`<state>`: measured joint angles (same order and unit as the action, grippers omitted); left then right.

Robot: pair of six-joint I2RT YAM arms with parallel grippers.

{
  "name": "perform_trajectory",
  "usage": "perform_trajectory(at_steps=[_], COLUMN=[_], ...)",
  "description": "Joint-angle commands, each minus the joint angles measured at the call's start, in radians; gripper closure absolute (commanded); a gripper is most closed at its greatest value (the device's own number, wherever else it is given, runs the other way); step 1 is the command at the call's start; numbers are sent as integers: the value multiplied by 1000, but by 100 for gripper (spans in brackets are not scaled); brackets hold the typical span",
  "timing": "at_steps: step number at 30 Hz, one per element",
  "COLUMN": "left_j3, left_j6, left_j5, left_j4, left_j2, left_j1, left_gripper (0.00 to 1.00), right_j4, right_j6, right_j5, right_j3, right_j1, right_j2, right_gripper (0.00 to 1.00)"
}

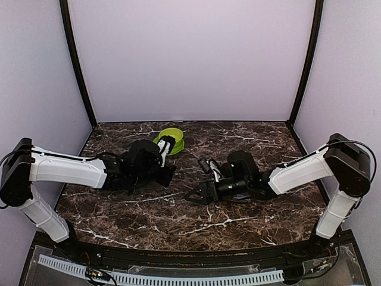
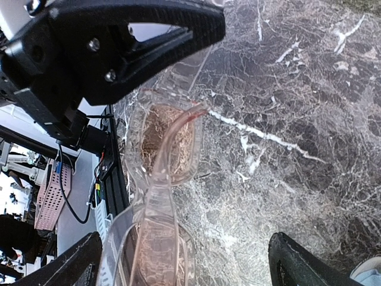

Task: Organize the sunglasses
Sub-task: Pass from the left arm to the right

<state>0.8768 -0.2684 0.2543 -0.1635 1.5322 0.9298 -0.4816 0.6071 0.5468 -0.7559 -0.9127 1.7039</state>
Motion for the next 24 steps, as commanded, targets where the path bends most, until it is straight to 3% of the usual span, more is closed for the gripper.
perform_trajectory(at_steps=[1, 19, 24], left_j3=[-22, -30, -37], left_j6=[9, 5, -22], left_j5=[6, 26, 73], left_j4=[-21, -21, -12], left_j2=[-43, -58, -72], left_j1=[5, 6, 6], left_gripper=[100, 100, 100], right_j4=[-125, -191, -332], right_j6=[2, 2, 2], right_j5=[10, 10, 10], right_j3=[13, 46, 91], right_j1=[9, 21, 21], right_j2=[13, 33, 42], right_gripper=[3, 3, 3])
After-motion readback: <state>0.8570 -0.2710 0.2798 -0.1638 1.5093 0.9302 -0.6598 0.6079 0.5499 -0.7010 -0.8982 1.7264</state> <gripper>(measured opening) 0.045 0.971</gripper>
